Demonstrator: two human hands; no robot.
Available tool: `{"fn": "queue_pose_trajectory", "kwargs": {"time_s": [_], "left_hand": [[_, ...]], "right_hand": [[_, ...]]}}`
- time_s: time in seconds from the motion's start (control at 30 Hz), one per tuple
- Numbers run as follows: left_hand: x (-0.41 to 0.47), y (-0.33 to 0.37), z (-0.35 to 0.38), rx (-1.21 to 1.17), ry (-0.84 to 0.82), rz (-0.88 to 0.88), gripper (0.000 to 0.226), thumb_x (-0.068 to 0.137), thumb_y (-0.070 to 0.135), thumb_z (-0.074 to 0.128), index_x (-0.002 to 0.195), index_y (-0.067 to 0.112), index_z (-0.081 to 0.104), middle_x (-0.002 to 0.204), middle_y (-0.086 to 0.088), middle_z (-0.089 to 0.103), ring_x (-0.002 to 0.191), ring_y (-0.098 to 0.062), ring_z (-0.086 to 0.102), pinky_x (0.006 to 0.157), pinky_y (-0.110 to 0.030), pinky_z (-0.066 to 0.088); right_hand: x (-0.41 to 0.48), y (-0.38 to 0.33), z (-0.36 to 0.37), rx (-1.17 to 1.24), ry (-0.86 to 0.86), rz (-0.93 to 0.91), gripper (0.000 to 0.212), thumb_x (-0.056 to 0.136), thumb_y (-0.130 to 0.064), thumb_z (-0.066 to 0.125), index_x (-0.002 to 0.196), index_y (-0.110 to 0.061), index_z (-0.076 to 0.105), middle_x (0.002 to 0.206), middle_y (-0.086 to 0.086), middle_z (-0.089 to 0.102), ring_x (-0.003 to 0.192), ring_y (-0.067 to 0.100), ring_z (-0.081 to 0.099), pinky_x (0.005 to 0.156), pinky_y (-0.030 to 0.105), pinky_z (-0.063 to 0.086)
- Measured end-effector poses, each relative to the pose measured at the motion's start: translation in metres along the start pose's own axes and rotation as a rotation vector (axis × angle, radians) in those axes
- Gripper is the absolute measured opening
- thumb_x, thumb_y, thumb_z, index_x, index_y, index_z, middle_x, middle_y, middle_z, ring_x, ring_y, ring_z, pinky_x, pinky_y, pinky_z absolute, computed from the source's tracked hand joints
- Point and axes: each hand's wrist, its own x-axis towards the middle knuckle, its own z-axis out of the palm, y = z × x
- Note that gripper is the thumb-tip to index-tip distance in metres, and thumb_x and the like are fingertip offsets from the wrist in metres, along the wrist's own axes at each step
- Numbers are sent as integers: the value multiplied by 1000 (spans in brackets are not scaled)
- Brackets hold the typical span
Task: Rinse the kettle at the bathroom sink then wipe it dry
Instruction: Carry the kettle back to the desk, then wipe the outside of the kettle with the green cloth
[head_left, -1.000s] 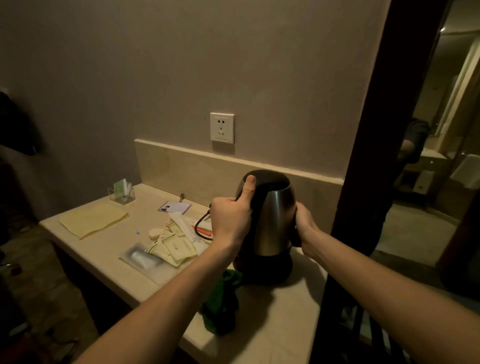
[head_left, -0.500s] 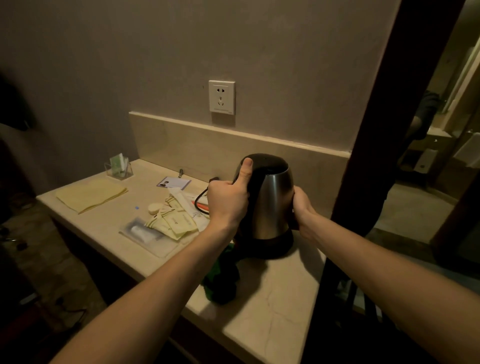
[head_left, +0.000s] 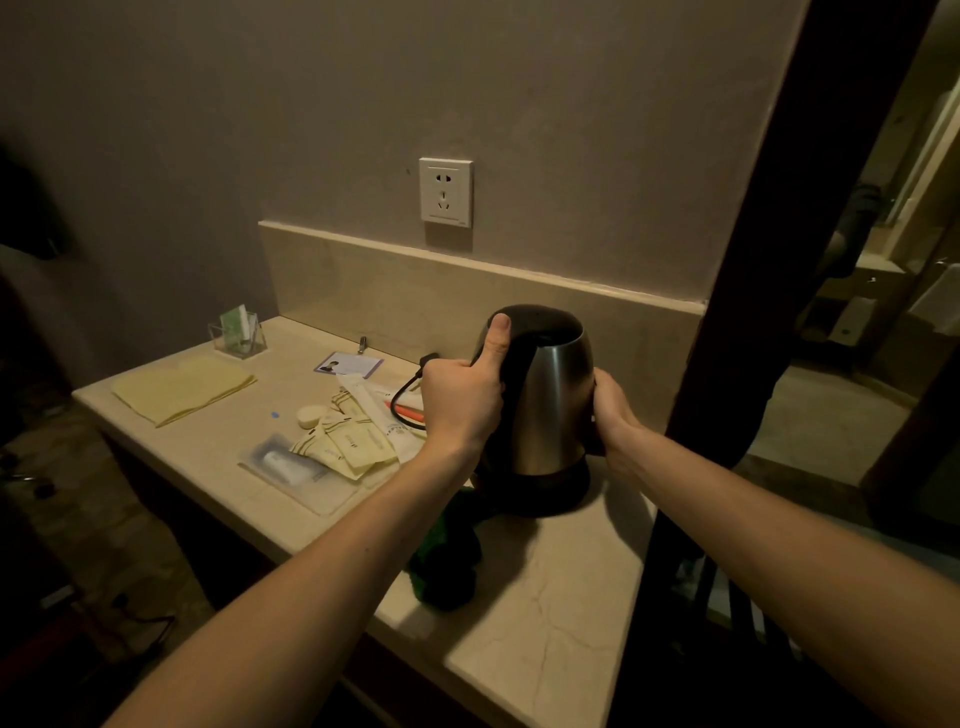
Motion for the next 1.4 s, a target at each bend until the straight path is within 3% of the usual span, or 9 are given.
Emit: {"fn": "queue_pose_trajectory", "kwargs": {"time_s": [0.23,0.37,0.5,0.67,0.8,0.93,1.07,1.3,1.4], "left_hand": [[-2,0,2,-41,-36,-12,66,81,60,62,32,20,44,35,9,42,37,-11,41,49,-28,32],[-3,2,1,-39,-33,-15,62,81,62,61,38,20,45,36,7,43,38,-13,41,49,-29,32],[-6,0,4,-53,-36,-25,69,82,59,62,29,20,42,35,9,42,35,-10,40,47,-27,31],[-6,-4,2,-54,-22,-34,69,80,61,62,29,21,40,35,9,41,38,-12,39,48,-29,31],[-7,-7,3,-24,-44,-9,68,76,67,61,29,21,42,37,7,42,40,-15,40,49,-30,31],[-7,-10,2,-22,-53,-5,68,61,79,58,30,21,40,38,5,41,40,-17,38,48,-30,29],[-6,-14,1,4,-69,19,70,70,74,57,28,21,42,36,8,39,39,-15,37,47,-30,28],[-4,-16,0,23,-58,39,64,81,64,59,39,19,42,37,6,40,42,-18,41,48,-31,31],[-4,-14,-1,43,-85,42,64,81,65,57,43,16,46,41,1,43,43,-19,43,48,-32,33]], "right_hand": [[3,5,-3,-22,-12,-24,36,100,-43,34,85,-19,56,91,9,59,92,22,55,95,39,43],[-5,2,-2,-25,1,-25,36,99,-42,36,80,-20,56,85,7,59,87,22,55,89,38,43],[-5,7,-7,-48,46,-37,35,90,-50,42,79,-22,61,88,9,62,96,28,58,90,41,46],[-13,7,-5,-71,38,-4,35,98,-45,36,82,-22,57,89,8,60,92,24,56,88,39,44],[-11,10,-6,-126,79,-13,37,97,-48,34,85,-23,59,92,8,62,98,26,57,95,41,44],[-8,14,-9,-171,120,18,40,97,-49,33,96,-20,61,96,8,63,95,23,57,85,37,44],[-8,13,-5,-161,153,20,40,99,-44,32,103,-16,61,95,9,62,94,24,56,86,38,44],[-17,9,-2,-158,184,29,37,101,-39,30,84,-18,56,91,10,60,89,23,54,85,37,43],[-22,6,-4,-197,164,37,37,101,-39,29,98,-16,58,94,10,59,91,25,55,88,39,46]]}}
